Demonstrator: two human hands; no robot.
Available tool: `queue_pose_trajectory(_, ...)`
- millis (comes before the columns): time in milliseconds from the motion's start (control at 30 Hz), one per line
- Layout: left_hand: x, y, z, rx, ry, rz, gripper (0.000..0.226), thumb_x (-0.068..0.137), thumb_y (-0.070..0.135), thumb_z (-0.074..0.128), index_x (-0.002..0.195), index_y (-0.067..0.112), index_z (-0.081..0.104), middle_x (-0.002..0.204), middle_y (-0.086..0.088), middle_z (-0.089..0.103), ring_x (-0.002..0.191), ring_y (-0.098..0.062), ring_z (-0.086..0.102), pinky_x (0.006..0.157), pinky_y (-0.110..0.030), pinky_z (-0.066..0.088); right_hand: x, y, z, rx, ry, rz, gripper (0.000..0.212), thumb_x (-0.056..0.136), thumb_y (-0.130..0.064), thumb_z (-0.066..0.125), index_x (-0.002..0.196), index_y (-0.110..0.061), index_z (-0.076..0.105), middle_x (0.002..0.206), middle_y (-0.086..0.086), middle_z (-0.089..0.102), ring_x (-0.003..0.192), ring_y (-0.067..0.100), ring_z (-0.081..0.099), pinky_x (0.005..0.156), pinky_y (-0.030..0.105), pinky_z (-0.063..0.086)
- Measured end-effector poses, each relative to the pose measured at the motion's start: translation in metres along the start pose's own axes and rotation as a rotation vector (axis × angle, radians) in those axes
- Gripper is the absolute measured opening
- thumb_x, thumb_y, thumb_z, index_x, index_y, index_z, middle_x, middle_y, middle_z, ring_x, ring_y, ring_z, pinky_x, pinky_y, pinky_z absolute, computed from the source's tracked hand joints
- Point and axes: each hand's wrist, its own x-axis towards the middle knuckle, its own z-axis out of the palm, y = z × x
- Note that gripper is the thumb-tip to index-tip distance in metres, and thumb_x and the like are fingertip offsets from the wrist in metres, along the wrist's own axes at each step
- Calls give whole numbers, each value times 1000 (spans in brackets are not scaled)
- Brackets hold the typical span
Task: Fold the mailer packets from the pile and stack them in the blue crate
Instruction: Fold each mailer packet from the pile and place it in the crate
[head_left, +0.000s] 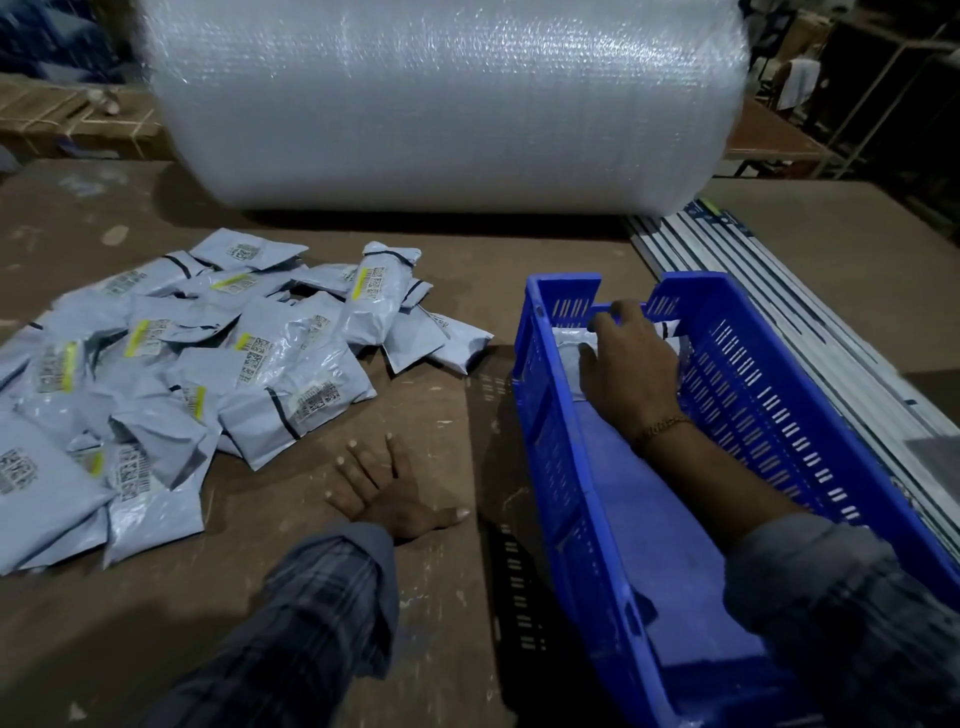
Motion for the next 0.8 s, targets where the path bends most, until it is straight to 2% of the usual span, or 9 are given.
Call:
queue_pose_trajectory(100,4,-23,10,-80,82,156,152,52,101,62,160,42,-28,156,-13,-55,146,-44,-46,120,-71,-15,-8,-42,-23,49,9,-28,28,96,-30,69,117,-12,64,137,13,54,109,34,62,78,49,59)
queue_pose_trajectory(233,7,-97,17,115,298,413,108,80,99,25,166,42,-8,175,3,-24,162,-28,-17,129,-55,1,-18,-98,-38,81,-14,-62,27,97,-30,68,117,-12,66,128,13,57,106,33,61,81,50,58)
queue_pose_trajectory(333,-1,-160,15,262,487,603,84,102,79,12,170,31,6,178,2,-6,164,-25,3,130,-50,14,-24,-144,-33,129,-90,-130,28,96,-31,64,118,-14,66,121,10,59,101,32,62,79,49,57)
queue_pose_trajectory(467,-13,-215,6,217,546,763,67,110,60,21,169,28,21,178,3,10,164,-20,7,128,-48,21,-31,-206,-5,117,-339,-247,42,95,-39,65,131,-17,61,129,8,58,112,31,61,85,49,58)
queue_pose_trajectory(567,-12,-240,-4,166,562,772,61,111,52,31,166,25,33,175,2,25,162,-21,18,127,-47,26,-37,-245,24,94,-456,-300,55,95,-38,66,144,-15,53,134,12,57,120,34,58,93,48,54)
queue_pose_trajectory(633,-10,-248,-9,133,577,794,58,111,45,40,162,19,41,170,-2,35,160,-22,24,126,-47,29,-40,-267,41,67,-518,-306,60,95,-36,67,147,-13,47,138,15,55,120,37,57,92,48,53)
queue_pose_trajectory(733,-10,-256,-12,95,597,799,55,110,39,45,159,16,47,169,-4,38,161,-21,24,126,-43,31,-38,-293,62,51,-537,-288,58,94,-30,66,146,-11,47,145,19,49,122,42,55,92,48,50)
queue_pose_trajectory(800,-12,-264,-11,60,595,760,53,109,37,44,159,19,48,170,0,37,161,-19,24,123,-41,34,-37,-305,76,30,-472,-298,60,91,-25,64,147,-11,47,144,20,49,126,43,51,96,48,47)
